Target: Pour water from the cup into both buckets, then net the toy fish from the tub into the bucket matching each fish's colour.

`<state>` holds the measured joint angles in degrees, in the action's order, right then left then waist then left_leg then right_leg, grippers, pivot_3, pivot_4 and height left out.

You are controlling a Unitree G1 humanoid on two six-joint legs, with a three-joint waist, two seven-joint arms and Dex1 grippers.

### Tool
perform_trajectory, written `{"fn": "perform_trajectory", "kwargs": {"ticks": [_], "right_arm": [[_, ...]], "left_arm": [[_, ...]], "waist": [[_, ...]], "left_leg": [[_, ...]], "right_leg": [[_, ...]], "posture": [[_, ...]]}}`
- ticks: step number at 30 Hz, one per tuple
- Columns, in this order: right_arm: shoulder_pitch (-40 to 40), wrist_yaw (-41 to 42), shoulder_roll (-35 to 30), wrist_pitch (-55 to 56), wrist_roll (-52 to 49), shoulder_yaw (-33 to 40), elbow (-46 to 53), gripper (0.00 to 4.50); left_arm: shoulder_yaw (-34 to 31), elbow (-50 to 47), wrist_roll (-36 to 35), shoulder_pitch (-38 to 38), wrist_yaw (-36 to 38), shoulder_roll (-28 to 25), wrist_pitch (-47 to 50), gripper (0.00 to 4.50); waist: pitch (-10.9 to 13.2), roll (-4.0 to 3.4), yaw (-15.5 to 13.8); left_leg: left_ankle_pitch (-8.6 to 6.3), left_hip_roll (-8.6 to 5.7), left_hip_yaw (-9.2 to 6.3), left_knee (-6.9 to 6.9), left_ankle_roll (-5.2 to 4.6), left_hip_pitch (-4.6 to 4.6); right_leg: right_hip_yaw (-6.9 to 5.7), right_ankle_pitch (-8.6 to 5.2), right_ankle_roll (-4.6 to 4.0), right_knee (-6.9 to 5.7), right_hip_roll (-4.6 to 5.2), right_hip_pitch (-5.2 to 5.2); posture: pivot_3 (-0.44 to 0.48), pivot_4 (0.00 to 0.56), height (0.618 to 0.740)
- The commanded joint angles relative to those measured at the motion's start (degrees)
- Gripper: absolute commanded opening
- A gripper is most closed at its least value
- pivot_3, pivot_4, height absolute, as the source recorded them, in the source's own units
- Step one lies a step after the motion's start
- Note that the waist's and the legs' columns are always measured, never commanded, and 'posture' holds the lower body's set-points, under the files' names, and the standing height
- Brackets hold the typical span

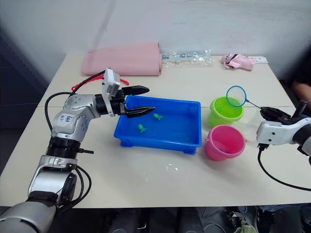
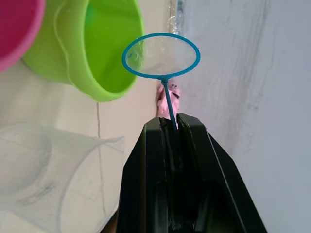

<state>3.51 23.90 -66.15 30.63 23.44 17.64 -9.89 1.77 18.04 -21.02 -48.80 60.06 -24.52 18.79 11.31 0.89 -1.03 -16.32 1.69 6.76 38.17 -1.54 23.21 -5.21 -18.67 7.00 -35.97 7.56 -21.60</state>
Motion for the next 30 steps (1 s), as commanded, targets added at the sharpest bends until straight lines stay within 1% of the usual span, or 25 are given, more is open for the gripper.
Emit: {"fn": "perform_trajectory", "kwargs": {"ticks": [1, 3, 4, 5, 6, 8, 10, 11, 13, 16, 19, 21, 25, 28, 30], "right_arm": [[1.3, -0.9, -1.1, 1.5, -1.4, 0.7, -1.3, 0.00], [2.3, 2.5, 0.4, -0.2, -7.3, 0.5, -0.5, 0.00], [3.5, 5.5, 3.5, -5.1, -15.5, 0.6, 2.2, 0.00], [4.3, 7.7, 5.7, -8.8, -21.4, 0.7, 4.2, 0.00], [5.4, 10.5, 8.4, -15.9, -30.1, 0.7, 8.0, 0.00], [6.5, 14.4, 11.4, -26.6, -41.2, 0.9, 13.6, 0.00], [6.8, 17.1, 12.3, -35.6, -48.3, 0.9, 18.2, 0.00], [7.8, 17.8, 12.4, -43.2, -53.8, -0.7, 21.7, 0.00], [10.4, 17.1, 12.7, -55.4, -60.5, -3.8, 26.2, 0.00], [14.5, 15.4, 13.2, -66.9, -63.1, -9.1, 29.4, 0.00], [17.6, 14.3, 14.8, -72.4, -63.4, -12.6, 30.3, 0.00], [19.8, 12.0, 15.9, -78.7, -63.6, -14.1, 29.2, 0.00], [23.4, 17.0, 13.7, -82.9, -61.7, -18.8, 26.6, 0.00], [25.7, 19.5, 12.5, -84.6, -60.2, -21.0, 25.2, 0.00], [27.7, 20.4, 12.8, -85.6, -58.8, -22.9, 23.6, 0.00]], "left_arm": [[-0.8, -3.0, -0.4, 0.6, 0.1, -0.7, -0.2, 4.47], [-1.3, -3.4, -0.5, 1.4, 0.3, -1.4, -0.4, 4.47], [-1.9, -3.6, -0.7, 2.1, 0.2, -2.0, -0.5, 4.47], [-2.4, -3.8, -0.9, 2.7, 0.2, -2.4, -0.5, 4.47], [-3.2, -4.1, -1.0, 4.0, 0.4, -3.2, -1.2, 4.47], [-4.4, -4.4, -1.4, 5.8, 0.8, -4.1, -2.1, 4.47], [-5.5, -4.7, -1.8, 7.6, 1.1, -4.9, -3.2, 4.47], [-7.2, -5.1, -2.2, 9.3, 0.7, -5.8, -4.0, 4.47], [-10.0, -6.0, -2.8, 12.0, -0.3, -7.2, -5.1, 4.47], [-12.9, -8.2, -3.3, 15.5, -1.7, -8.8, -5.7, 4.47], [-14.3, -10.4, -3.5, 18.5, -2.6, -10.2, -5.5, 4.47], [-14.9, -12.3, -3.5, 20.5, -3.1, -11.1, -5.2, 4.47], [-16.4, -16.1, -5.0, 23.4, -3.8, -11.9, -4.0, 4.47], [-17.0, -18.6, -6.3, 25.5, -3.7, -12.6, -3.2, 4.47], [-17.2, -20.1, -6.5, 27.0, -4.2, -13.2, -2.6, 4.47]], "waist": [[0.0, 0.00, 0.1], [0.0, 0.00, 0.3], [0.0, 0.00, 0.4], [0.0, 0.03, 0.7], [0.0, 0.02, 1.0], [0.0, -0.01, 1.4], [0.0, -0.08, 1.2], [0.0, -0.08, 1.1], [0.0, -0.08, 1.3], [0.0, -0.07, 1.3], [0.0, -0.07, 1.0], [0.0, -0.07, 0.7], [0.0, -0.07, 0.7], [0.0, -0.07, 1.1], [0.0, -0.07, 1.2]], "left_leg": [[0.00, 0.00, 0.00, 0.00, 0.00, 0.00], [0.00, 0.00, 0.00, 0.00, 0.00, 0.00], [0.00, 0.00, 0.00, 0.00, 0.00, 0.00], [0.00, 0.02, -0.01, 0.00, 0.00, -0.01], [0.01, 0.10, -0.07, 0.00, 0.02, -0.03], [0.03, 0.11, -0.08, -0.02, 0.04, -0.06], [0.03, 0.11, -0.12, -0.02, 0.04, -0.05], [0.03, 0.09, -0.12, -0.01, 0.02, -0.04], [-0.01, 0.09, -0.13, 0.00, -0.05, -0.03], [-0.02, 0.11, -0.18, 0.01, -0.06, -0.01], [-0.04, 0.06, -0.21, -0.02, -0.08, 0.03], [-0.06, -0.01, -0.23, -0.02, -0.11, 0.10], [-0.12, -0.05, -0.17, 0.00, -0.20, 0.12], [-0.13, -0.02, -0.17, -0.03, -0.19, 0.13], [-0.14, 0.01, -0.13, -0.07, -0.18, 0.10]], "right_leg": [[0.00, 0.00, 0.00, 0.01, 0.00, 0.00], [0.01, 0.00, 0.00, 0.00, 0.00, 0.00], [0.00, 0.00, 0.00, -0.02, 0.00, 0.00], [-0.01, 0.00, 0.00, -0.01, -0.03, 0.01], [-0.03, 0.01, -0.01, 0.00, -0.12, 0.08], [0.00, 0.01, -0.02, -0.04, -0.13, 0.07], [-0.01, 0.01, -0.02, -0.12, -0.11, 0.06], [-0.02, 0.01, -0.02, -0.13, -0.08, 0.05], [0.00, 0.01, -0.03, -0.12, -0.01, 0.06], [-0.07, 0.03, -0.05, -0.09, 0.07, 0.06], [-0.12, 0.02, -0.05, -0.05, 0.16, 0.05], [-0.16, 0.03, -0.05, -0.04, 0.21, 0.03], [-0.15, 0.05, -0.01, -0.03, 0.25, 0.03], [-0.15, 0.05, -0.01, -0.01, 0.22, 0.01], [-0.13, 0.05, -0.01, -0.01, 0.19, 0.00]], "posture": [[0.000, 0.150, 0.740], [0.000, 0.150, 0.740], [0.000, 0.150, 0.740], [0.000, 0.150, 0.740], [0.000, 0.150, 0.740], [0.000, 0.150, 0.740], [0.000, 0.150, 0.740], [0.000, 0.150, 0.740], [0.000, 0.150, 0.740], [0.000, 0.150, 0.740], [0.000, 0.150, 0.740], [0.000, 0.150, 0.740], [0.000, 0.150, 0.740], [0.000, 0.150, 0.740], [0.000, 0.150, 0.740]]}}
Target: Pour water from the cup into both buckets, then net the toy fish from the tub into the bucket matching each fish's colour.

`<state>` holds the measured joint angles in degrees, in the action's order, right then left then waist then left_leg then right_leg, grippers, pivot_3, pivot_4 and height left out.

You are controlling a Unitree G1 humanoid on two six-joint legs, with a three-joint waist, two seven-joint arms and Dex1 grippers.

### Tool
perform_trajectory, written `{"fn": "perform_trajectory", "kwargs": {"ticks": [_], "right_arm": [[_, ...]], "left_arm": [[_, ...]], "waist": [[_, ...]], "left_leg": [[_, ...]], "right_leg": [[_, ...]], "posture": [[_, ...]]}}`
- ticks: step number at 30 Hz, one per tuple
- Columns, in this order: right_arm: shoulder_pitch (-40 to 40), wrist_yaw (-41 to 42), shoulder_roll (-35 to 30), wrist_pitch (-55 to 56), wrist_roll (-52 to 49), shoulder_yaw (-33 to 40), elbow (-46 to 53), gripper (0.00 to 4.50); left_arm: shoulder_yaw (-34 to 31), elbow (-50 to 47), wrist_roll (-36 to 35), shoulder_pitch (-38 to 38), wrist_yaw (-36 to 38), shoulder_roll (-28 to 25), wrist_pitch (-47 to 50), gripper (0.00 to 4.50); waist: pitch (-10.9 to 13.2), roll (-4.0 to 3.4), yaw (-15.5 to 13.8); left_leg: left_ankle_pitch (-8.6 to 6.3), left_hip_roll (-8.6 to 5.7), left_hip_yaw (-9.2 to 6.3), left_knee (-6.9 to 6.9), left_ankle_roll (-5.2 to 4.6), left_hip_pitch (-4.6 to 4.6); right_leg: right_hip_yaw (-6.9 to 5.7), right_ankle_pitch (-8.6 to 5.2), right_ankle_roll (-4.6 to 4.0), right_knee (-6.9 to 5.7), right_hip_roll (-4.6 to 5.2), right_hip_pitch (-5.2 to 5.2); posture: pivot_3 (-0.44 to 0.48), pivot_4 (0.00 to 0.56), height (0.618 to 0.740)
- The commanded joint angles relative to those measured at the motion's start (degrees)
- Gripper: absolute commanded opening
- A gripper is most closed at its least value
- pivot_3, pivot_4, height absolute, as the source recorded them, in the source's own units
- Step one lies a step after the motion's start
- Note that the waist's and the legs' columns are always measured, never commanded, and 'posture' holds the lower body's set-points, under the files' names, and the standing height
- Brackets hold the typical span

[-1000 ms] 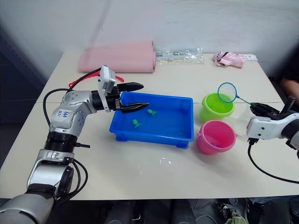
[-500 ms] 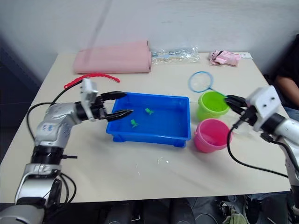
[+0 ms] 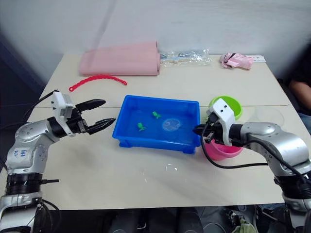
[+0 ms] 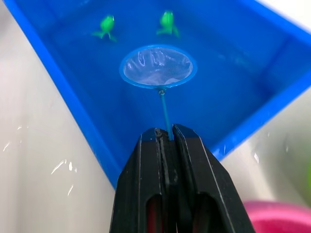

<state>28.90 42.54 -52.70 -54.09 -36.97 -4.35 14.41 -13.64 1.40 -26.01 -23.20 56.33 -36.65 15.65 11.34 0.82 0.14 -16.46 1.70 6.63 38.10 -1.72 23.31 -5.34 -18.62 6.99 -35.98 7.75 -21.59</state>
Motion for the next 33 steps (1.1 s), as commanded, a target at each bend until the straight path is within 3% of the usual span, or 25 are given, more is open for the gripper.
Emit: {"fn": "perform_trajectory", "kwargs": {"ticks": [1, 8, 19, 25, 33], "right_arm": [[3.2, 1.8, -0.1, -1.0, 2.6, -1.9, -1.6, 0.00], [7.4, 1.1, 8.3, 4.2, 10.2, -7.5, -9.7, 0.00], [14.2, -4.8, 25.1, 18.1, 19.7, -6.5, -27.0, 0.00], [11.6, -3.1, 27.3, 23.1, 18.7, -3.5, -24.6, 0.00], [3.4, 1.2, 23.2, 26.2, 16.9, 1.5, -13.1, 0.00]], "left_arm": [[-1.7, -3.9, -1.5, 1.7, -0.8, -1.3, 0.8, 4.47], [0.0, -4.4, -0.5, 1.6, -2.1, -2.3, 2.2, 4.47], [2.0, -4.0, 0.6, 0.7, -3.5, -2.3, 2.6, 4.47], [1.9, -4.1, 0.2, 0.6, -3.6, -2.5, 3.0, 4.47], [1.4, -4.4, -2.0, -0.1, -2.6, -1.6, 3.1, 4.47]], "waist": [[0.0, 0.00, 0.2], [0.0, 0.01, 0.2], [0.0, 0.01, 0.5], [0.0, 0.01, 0.9], [0.0, 0.01, 1.4]], "left_leg": [[0.00, 0.01, 0.00, 0.00, 0.01, 0.00], [-0.01, 0.05, 0.10, -0.01, 0.04, -0.01], [-0.02, 0.04, 0.21, -0.05, 0.07, 0.01], [-0.01, 0.04, 0.20, -0.05, 0.07, 0.01], [-0.03, 0.03, 0.20, -0.09, 0.10, 0.00]], "right_leg": [[0.00, 0.00, 0.00, 0.00, -0.01, 0.00], [0.06, 0.00, 0.00, -0.01, -0.07, -0.06], [0.12, 0.00, 0.00, -0.03, -0.11, -0.14], [0.12, 0.00, 0.00, -0.05, -0.11, -0.15], [0.14, 0.00, 0.00, -0.03, -0.10, -0.15]], "posture": [[0.000, 0.150, 0.740], [0.000, 0.150, 0.740], [0.000, 0.150, 0.740], [0.000, 0.150, 0.740], [0.000, 0.150, 0.740]]}}
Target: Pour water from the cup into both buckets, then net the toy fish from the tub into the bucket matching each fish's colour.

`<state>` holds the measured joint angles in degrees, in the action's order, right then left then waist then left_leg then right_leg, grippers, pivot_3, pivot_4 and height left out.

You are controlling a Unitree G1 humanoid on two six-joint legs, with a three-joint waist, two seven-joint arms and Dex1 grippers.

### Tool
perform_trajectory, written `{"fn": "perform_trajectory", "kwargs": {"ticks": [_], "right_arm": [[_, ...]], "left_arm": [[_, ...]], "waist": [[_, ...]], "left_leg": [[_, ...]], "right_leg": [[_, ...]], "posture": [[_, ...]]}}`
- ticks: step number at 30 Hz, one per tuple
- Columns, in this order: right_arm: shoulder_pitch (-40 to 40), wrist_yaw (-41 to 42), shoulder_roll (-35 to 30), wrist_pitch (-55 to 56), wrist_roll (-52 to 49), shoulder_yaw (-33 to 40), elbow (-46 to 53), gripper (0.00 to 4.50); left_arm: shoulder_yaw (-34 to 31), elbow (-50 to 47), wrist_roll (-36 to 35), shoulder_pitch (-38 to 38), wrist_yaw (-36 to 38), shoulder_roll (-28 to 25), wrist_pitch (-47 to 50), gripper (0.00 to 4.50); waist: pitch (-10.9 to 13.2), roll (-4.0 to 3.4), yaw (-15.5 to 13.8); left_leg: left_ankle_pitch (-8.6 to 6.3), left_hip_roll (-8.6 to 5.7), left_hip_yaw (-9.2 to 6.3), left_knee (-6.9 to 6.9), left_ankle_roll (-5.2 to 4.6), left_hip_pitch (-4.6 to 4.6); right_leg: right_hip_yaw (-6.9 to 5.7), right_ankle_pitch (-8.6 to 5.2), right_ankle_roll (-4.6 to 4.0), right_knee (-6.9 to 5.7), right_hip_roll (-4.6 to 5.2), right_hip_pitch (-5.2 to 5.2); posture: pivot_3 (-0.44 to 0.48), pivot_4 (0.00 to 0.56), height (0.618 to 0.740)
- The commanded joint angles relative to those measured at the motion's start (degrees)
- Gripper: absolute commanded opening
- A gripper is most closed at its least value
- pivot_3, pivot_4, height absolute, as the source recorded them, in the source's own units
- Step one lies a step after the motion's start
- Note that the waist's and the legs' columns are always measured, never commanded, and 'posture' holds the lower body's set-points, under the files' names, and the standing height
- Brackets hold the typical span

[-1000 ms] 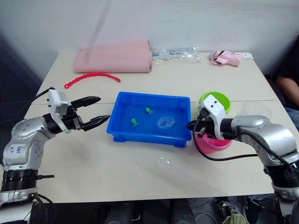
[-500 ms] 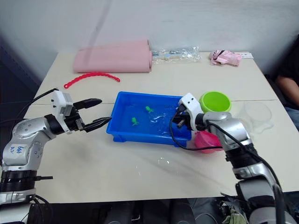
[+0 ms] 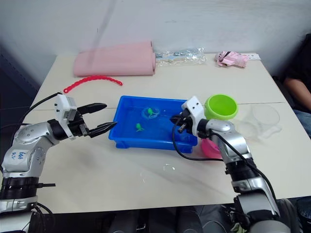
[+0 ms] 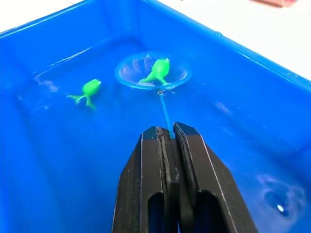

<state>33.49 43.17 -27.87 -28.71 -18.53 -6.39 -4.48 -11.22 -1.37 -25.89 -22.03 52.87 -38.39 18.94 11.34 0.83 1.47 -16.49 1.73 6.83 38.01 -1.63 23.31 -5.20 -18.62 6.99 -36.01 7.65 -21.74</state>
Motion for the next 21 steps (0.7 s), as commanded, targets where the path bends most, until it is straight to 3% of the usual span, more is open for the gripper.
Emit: {"fn": "perform_trajectory", "kwargs": {"ticks": [1, 8, 21], "right_arm": [[-1.9, 0.5, -2.1, 0.3, -1.9, 4.3, 7.0, 0.00], [-11.6, 3.6, -8.8, -0.4, -8.0, 14.5, 19.7, 0.00], [-23.7, 4.0, -18.7, -0.9, -12.1, 33.6, 23.4, 0.00]], "left_arm": [[-1.0, -1.7, -2.5, -1.4, 1.0, 0.2, -0.2, 4.47], [2.2, 0.5, -3.2, -6.6, 2.6, 3.0, 0.3, 4.47], [7.4, 9.0, -1.2, -17.2, 3.4, 10.5, 0.2, 4.47]], "waist": [[0.0, 0.00, 0.1], [0.0, 0.00, -0.4], [0.0, 0.01, -2.0]], "left_leg": [[0.00, 0.00, 0.01, 0.00, 0.00, -0.01], [-0.03, -0.01, -0.01, 0.00, 0.02, 0.00], [-0.01, -0.05, 0.03, 0.08, -0.04, -0.03]], "right_leg": [[0.01, 0.00, 0.00, -0.01, 0.00, 0.00], [0.00, 0.00, 0.00, 0.04, -0.01, 0.03], [0.03, 0.02, 0.04, 0.04, -0.05, 0.09]], "posture": [[0.000, 0.150, 0.740], [0.000, 0.150, 0.740], [0.000, 0.150, 0.740]]}}
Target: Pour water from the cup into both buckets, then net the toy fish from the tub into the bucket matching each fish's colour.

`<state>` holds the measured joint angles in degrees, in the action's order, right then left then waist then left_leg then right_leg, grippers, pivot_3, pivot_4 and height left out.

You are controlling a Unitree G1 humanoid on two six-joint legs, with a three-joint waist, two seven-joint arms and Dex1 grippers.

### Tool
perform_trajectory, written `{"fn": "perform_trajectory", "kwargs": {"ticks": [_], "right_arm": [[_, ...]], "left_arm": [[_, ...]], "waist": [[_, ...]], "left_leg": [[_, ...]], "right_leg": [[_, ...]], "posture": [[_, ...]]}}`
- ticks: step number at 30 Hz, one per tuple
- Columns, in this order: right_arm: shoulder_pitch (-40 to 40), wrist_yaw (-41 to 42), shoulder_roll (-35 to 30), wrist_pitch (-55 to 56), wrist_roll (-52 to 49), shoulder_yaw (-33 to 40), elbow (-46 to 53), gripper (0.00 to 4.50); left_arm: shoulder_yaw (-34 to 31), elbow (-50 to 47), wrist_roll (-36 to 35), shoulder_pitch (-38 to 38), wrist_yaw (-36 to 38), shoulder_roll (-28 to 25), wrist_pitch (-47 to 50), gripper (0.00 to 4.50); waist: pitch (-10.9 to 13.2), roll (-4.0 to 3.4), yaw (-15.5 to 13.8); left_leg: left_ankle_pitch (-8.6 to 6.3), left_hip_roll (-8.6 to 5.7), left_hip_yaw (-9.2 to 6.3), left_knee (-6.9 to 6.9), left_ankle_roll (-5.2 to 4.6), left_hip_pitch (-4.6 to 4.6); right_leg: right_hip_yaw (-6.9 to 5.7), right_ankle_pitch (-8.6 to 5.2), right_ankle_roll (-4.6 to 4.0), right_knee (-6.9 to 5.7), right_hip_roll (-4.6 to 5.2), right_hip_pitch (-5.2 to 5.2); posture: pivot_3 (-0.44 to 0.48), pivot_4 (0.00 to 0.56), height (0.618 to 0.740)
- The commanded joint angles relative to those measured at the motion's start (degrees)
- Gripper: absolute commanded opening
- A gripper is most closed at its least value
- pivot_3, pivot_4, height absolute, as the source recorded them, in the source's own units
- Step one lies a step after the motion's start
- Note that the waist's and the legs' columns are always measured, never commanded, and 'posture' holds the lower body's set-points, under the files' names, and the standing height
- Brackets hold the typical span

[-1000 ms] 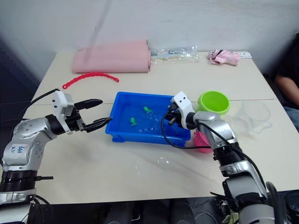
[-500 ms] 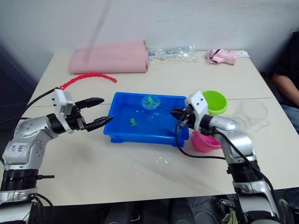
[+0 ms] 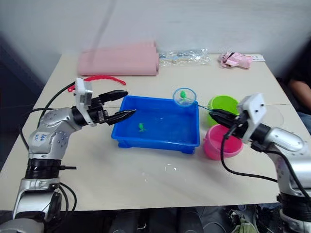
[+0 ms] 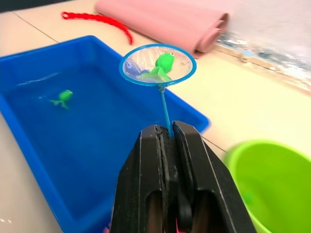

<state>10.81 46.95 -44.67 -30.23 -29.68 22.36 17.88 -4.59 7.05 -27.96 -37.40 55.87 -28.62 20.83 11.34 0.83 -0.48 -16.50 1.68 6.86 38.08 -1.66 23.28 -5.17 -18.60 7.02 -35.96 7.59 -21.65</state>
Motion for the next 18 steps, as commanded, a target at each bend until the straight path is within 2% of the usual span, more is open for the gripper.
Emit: {"fn": "perform_trajectory", "kwargs": {"ticks": [1, 7, 18], "right_arm": [[-1.4, 0.1, -2.2, 0.7, -1.1, 5.6, 0.8, 0.00], [-4.7, -0.9, -6.0, 4.9, 4.3, 9.6, -5.7, 0.00], [-6.2, -5.2, -11.2, 27.4, 23.6, 3.1, -17.7, 0.00]], "left_arm": [[1.1, 1.1, 1.1, -2.2, 0.4, 1.0, -1.9, 4.47], [2.3, 3.8, 1.8, -4.0, 1.8, 2.8, -3.8, 4.47], [2.9, 3.2, 2.0, -3.4, 2.6, 2.9, -3.6, 4.47]], "waist": [[0.0, 0.00, -0.2], [0.0, 0.00, -0.2], [0.0, 0.00, -0.1]], "left_leg": [[0.01, 0.00, 0.00, 0.00, -0.02, -0.01], [0.02, 0.01, 0.00, 0.03, -0.04, -0.02], [0.04, 0.01, 0.03, 0.04, -0.02, -0.05]], "right_leg": [[0.00, 0.01, 0.01, 0.01, 0.00, 0.01], [0.01, 0.02, 0.03, -0.01, -0.02, 0.02], [0.02, 0.01, 0.03, 0.00, -0.02, 0.03]], "posture": [[0.000, 0.150, 0.740], [0.000, 0.150, 0.740], [0.000, 0.150, 0.740]]}}
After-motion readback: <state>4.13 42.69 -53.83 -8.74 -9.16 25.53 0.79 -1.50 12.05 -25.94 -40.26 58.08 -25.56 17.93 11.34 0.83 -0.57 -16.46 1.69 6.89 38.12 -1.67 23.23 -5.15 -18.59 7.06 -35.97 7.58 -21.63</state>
